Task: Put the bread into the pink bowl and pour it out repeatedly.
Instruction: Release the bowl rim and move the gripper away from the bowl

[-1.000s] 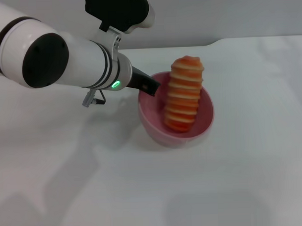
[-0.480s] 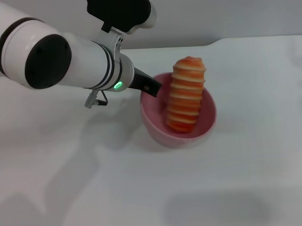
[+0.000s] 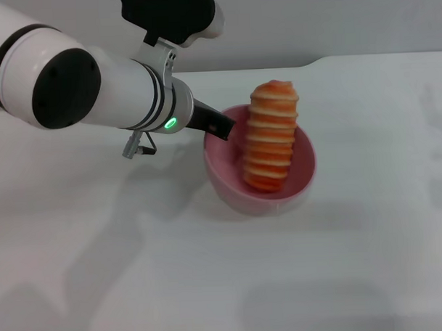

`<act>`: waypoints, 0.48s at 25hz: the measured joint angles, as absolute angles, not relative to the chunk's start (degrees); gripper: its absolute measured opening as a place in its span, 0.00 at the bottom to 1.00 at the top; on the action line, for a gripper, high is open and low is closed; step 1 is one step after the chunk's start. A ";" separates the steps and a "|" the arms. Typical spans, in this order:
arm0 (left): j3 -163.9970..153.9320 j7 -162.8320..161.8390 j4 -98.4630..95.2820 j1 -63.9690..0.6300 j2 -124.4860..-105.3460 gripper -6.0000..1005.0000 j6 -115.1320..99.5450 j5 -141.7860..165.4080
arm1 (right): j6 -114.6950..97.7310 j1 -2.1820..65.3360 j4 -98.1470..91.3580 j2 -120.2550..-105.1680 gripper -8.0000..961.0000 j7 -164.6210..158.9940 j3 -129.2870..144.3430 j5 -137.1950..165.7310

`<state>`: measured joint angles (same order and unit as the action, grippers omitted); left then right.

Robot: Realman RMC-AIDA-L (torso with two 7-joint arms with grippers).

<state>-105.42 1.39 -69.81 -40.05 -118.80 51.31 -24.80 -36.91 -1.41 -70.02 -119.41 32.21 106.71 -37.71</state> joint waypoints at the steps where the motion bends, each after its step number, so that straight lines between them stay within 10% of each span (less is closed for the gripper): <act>1: -105.40 1.10 -69.70 -39.99 -118.78 0.05 51.29 -24.82 | -37.17 -1.47 -69.54 -119.44 0.80 32.20 107.31 -37.88; 12: -104.92 0.73 -67.27 -36.96 -118.35 0.05 48.49 -29.29 | -37.60 -0.79 -68.10 -119.36 0.80 32.58 109.67 -40.07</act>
<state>-104.92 0.73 -67.27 -36.96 -118.35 48.49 -29.29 -37.60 -0.79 -68.10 -119.36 32.58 109.67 -40.07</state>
